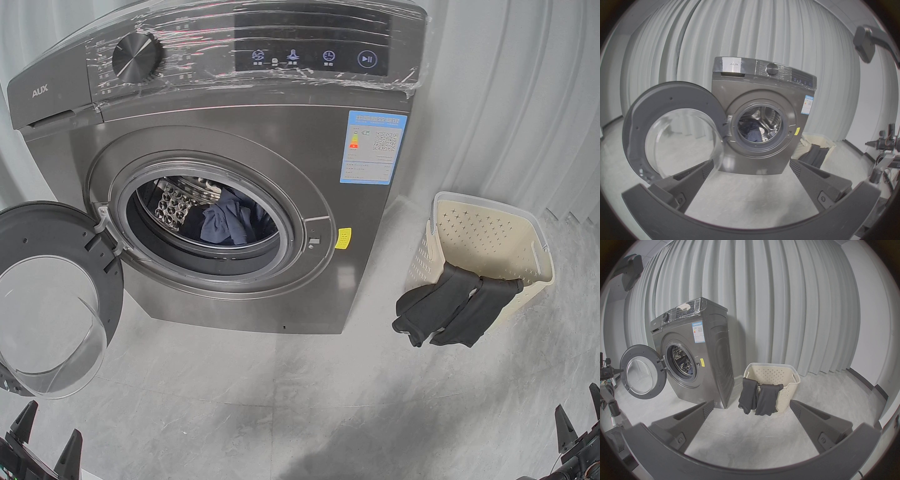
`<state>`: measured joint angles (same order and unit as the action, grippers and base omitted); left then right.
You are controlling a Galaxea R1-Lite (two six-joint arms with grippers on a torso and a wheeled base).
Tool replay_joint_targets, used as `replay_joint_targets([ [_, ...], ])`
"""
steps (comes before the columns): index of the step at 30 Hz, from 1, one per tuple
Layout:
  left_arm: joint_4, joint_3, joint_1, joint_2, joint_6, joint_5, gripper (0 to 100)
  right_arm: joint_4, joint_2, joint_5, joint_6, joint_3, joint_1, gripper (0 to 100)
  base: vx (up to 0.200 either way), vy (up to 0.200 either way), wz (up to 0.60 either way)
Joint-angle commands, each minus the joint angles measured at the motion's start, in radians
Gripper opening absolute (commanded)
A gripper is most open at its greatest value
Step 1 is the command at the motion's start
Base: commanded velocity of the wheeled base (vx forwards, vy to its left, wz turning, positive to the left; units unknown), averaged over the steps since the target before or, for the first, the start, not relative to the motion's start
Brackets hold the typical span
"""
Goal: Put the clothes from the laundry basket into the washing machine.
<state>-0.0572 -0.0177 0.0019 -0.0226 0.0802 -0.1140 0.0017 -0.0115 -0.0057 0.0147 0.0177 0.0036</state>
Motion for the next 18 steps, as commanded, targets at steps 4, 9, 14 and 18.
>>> replay_joint_targets([
  [4,-0.006,0.018,0.004,0.023,0.026,-0.029,100,0.0,0.011,0.0,0.001,-0.016,-0.001,100,0.0,-0.2,0.0],
  [9,0.0,0.018,0.003,0.023,-0.01,0.106,100,0.0,0.011,0.0,-0.001,-0.016,-0.001,100,0.0,-0.2,0.0],
  [14,0.004,0.016,0.003,0.023,-0.057,0.128,100,0.0,0.011,0.0,-0.001,-0.016,-0.001,100,0.0,-0.2,0.0],
  [18,0.004,0.016,0.004,0.023,-0.066,0.113,100,0.0,0.011,0.0,-0.001,-0.016,-0.001,100,0.0,-0.2,0.0],
])
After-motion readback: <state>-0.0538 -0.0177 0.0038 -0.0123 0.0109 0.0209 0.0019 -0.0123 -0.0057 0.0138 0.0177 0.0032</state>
